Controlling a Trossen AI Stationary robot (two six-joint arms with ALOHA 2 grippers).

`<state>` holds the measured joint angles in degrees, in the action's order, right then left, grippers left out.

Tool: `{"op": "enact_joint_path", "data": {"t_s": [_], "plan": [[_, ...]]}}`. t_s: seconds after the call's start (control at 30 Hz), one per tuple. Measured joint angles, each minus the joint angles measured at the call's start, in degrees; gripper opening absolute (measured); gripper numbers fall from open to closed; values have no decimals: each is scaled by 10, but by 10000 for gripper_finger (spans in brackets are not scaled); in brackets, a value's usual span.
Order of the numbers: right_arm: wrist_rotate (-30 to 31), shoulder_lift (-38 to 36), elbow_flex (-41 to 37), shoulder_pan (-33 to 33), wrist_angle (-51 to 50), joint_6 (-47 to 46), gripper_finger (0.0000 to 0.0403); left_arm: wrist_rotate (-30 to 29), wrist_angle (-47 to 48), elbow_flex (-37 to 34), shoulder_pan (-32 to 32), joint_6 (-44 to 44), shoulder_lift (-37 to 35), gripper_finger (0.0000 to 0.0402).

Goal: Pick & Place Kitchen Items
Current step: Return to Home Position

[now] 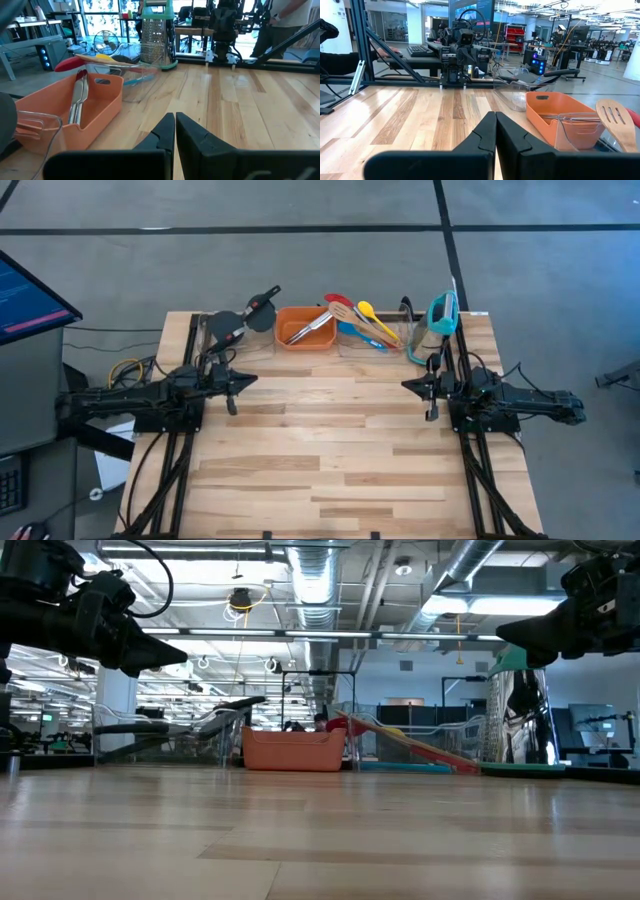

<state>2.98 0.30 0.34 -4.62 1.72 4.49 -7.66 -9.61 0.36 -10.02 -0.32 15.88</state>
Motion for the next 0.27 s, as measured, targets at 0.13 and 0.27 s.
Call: {"op": "enact_joint_path", "data": {"t_s": [0.13, 0.27], "plan": [[0, 0, 0, 0, 0, 0, 0, 0, -3, 0, 0, 0, 0, 2], [0, 0, 0, 0, 0, 0, 0, 0, -4, 0, 0, 0, 0, 2]]}}
